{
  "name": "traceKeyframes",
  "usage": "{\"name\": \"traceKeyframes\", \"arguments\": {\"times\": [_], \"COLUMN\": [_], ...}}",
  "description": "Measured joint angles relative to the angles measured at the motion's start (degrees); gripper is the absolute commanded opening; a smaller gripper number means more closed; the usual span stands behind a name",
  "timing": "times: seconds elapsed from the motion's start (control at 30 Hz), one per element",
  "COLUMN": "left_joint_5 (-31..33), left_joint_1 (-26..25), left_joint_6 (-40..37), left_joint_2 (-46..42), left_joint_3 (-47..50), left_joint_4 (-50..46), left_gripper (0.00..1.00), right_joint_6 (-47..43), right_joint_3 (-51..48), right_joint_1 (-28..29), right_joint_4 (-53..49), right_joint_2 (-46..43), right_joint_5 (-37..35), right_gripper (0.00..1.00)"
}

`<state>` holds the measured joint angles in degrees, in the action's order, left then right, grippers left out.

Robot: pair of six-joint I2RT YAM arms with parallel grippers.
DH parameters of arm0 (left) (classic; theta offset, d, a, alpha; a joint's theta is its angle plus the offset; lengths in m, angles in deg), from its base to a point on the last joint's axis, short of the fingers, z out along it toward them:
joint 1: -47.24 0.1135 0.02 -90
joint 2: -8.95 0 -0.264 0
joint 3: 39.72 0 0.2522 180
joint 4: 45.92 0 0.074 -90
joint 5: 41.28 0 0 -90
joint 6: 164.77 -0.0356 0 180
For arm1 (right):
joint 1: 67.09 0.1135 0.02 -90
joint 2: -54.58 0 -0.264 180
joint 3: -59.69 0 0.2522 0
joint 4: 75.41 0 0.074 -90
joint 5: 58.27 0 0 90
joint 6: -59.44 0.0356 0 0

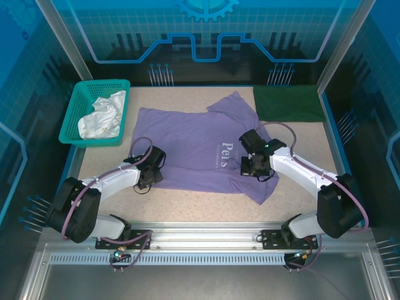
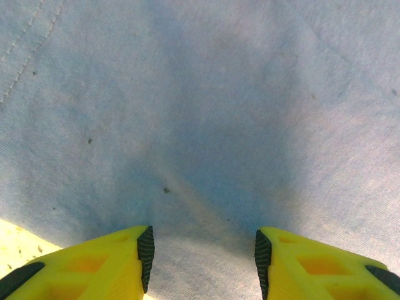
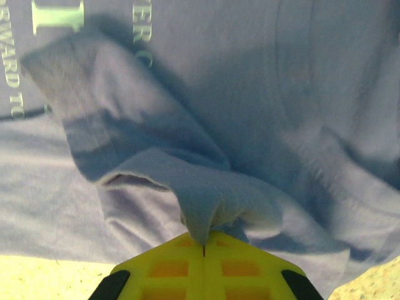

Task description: Fold and stack the t-shirts

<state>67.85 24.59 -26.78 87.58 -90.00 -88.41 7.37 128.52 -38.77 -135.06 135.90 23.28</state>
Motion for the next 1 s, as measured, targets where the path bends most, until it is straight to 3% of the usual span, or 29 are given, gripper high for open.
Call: {"name": "traceKeyframes", "arguments": {"times": [0.57,1.0], "left_joint_5": [3.56,5.31], "left_joint_1": [0.15,0.44], "left_joint_6": [0.11,1.66], "left_joint_2": [-0.42,-0.79], "left_joint_3": [0.0,0.0], "left_joint_4": [-2.14,-3.39], "left_gripper": [0.5,0.5], "right_joint_6": [-5.25,-6.1], "right_joint_3": [3.28,9.42], "right_joint_1": [-14.51,-18.84], "right_joint_4": [0.52,0.59], "right_joint_2": [8.33,12.04], "right_joint_5": [4.57,8.92], "right_gripper": [0.0,0.0]}}
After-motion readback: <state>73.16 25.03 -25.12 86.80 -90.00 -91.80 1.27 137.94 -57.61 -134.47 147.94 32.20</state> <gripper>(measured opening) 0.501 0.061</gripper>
